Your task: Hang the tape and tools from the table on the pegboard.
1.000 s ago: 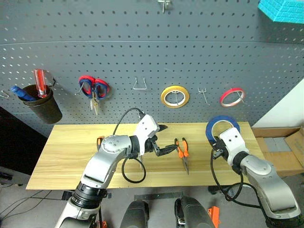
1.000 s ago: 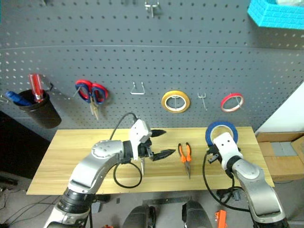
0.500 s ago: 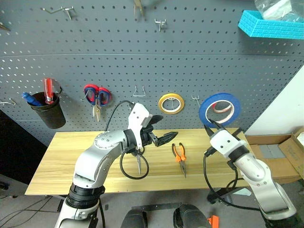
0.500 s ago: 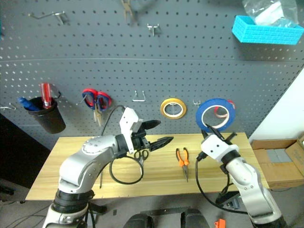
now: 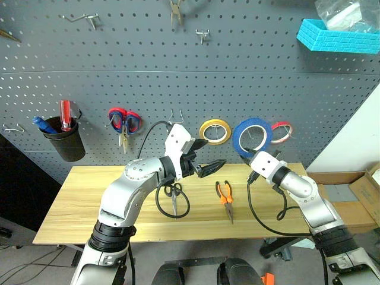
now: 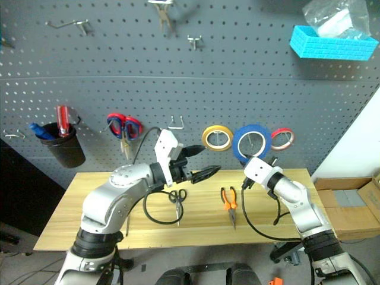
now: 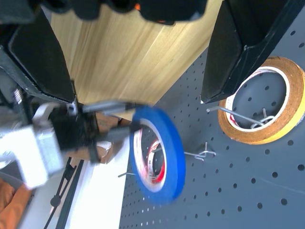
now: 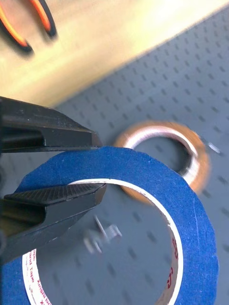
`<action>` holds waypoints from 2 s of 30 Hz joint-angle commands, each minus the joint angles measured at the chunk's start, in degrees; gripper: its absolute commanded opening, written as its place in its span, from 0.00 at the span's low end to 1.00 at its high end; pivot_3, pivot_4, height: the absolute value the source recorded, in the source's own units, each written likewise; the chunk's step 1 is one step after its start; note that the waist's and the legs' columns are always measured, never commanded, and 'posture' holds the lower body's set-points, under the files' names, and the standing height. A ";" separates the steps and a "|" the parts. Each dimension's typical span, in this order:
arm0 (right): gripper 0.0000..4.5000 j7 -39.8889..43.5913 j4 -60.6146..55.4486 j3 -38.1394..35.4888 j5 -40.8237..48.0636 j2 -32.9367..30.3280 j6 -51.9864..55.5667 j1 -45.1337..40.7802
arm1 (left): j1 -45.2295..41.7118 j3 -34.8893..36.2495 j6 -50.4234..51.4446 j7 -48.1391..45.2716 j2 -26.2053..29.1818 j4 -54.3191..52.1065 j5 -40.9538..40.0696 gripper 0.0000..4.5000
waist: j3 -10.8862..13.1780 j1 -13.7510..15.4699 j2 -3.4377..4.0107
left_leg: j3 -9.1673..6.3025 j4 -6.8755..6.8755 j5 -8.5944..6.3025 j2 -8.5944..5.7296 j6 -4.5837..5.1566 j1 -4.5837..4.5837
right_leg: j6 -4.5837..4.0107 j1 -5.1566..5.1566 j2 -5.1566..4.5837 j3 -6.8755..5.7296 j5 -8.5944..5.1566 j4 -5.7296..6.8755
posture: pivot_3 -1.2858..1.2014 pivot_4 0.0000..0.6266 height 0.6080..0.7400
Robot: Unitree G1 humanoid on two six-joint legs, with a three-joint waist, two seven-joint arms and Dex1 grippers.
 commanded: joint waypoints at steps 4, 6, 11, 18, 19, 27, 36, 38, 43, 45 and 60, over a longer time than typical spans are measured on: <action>0.16 3.67 10.95 -0.37 1.97 2.41 -1.45 -7.85 | -2.64 -1.43 -2.53 0.64 -1.49 0.77 0.00 1.00 | -0.27 -0.14 0.16 | 0.02 0.03 0.05 0.01 0.00 0.03 | -0.08 0.00 0.02 0.02 0.12 0.02 | 0.53 0.01 1.00; 0.30 3.41 12.79 -1.00 1.97 2.66 -2.21 -9.13 | -2.86 -1.67 -2.75 0.76 -1.64 0.87 -0.07 1.00 | -0.49 -0.07 0.24 | 0.01 0.02 0.06 0.03 -0.01 0.03 | -0.08 0.00 0.03 0.01 0.12 0.03 | 0.54 0.01 1.00; 0.68 2.63 13.10 -1.64 2.17 2.57 -2.58 -9.16 | -2.74 -1.93 -3.04 0.99 -1.61 0.80 -0.24 1.00 | -0.72 0.04 0.26 | 0.01 0.02 0.06 0.02 -0.01 0.02 | -0.09 0.00 0.03 0.03 0.12 0.02 | 0.54 0.02 1.00; 0.99 2.81 -0.44 -4.03 4.75 1.62 6.02 0.82 | 1.13 -2.08 -2.33 1.60 -0.57 -1.82 -0.46 1.00 | -0.88 0.68 0.31 | 0.00 0.00 0.06 0.04 -0.01 0.02 | -0.08 0.00 0.02 0.04 0.12 0.03 | 0.54 0.04 1.00; 0.99 3.15 -3.72 -4.53 5.03 1.24 8.54 2.92 | 2.70 -2.20 -2.01 1.76 -0.17 -2.91 -0.53 1.00 | -0.90 0.74 0.34 | 0.00 -0.02 0.06 0.04 0.00 0.02 | -0.09 0.00 0.02 0.04 0.12 0.02 | 0.54 0.05 1.00; 0.99 1.02 -27.04 -5.75 7.04 3.39 44.83 10.20 | 22.54 -4.42 -2.87 5.68 3.37 -12.52 1.68 1.00 | -0.65 0.87 0.32 | 0.07 -0.06 0.05 0.16 0.01 0.23 | 0.08 0.07 -0.17 0.10 -0.02 0.06 | 0.53 0.16 1.00; 0.99 -8.06 -25.31 -2.70 7.54 17.59 73.65 -1.23 | 34.72 -6.51 -5.93 13.45 4.75 -13.75 9.99 1.00 | 2.50 1.20 0.59 | -0.11 -0.09 0.16 0.17 0.18 0.90 | -0.49 0.62 -0.16 0.02 -0.11 0.07 | 0.54 0.30 1.00; 0.99 -10.31 -22.28 -3.79 7.79 21.10 78.23 -3.08 | 36.61 -6.91 -6.38 14.38 4.82 -14.30 10.88 1.00 | 3.05 1.24 0.59 | -0.11 -0.10 0.17 0.18 0.20 0.82 | -0.49 0.59 -0.16 0.00 -0.10 0.06 | 0.54 0.32 1.00; 0.99 -15.44 -13.27 -8.82 7.99 27.42 85.52 -8.22 | 39.72 -6.92 -6.18 15.73 5.20 -16.91 12.05 1.00 | 4.50 1.45 0.49 | -0.13 -0.24 0.14 0.13 0.17 -0.16 | -0.46 -0.29 -0.28 -0.12 0.05 0.00 | 0.56 0.40 1.00; 0.99 -15.83 -10.92 -9.94 8.72 28.27 86.80 -9.62 | 41.01 -6.76 -5.97 16.09 5.57 -18.04 12.40 1.00 | 5.06 1.45 0.52 | -0.13 -0.25 0.13 0.09 0.17 -0.45 | -0.47 -0.51 -0.37 -0.15 0.07 -0.04 | 0.56 0.41 1.00; 0.99 -17.70 4.56 -9.31 9.77 27.35 82.17 -17.39 | 44.26 -6.49 -6.04 17.76 5.51 -19.59 12.21 1.00 | 8.06 1.36 0.62 | -0.23 -0.26 0.07 0.07 0.20 -1.06 | -0.08 -1.02 -0.43 -0.30 -0.15 -0.10 | 0.57 0.45 1.00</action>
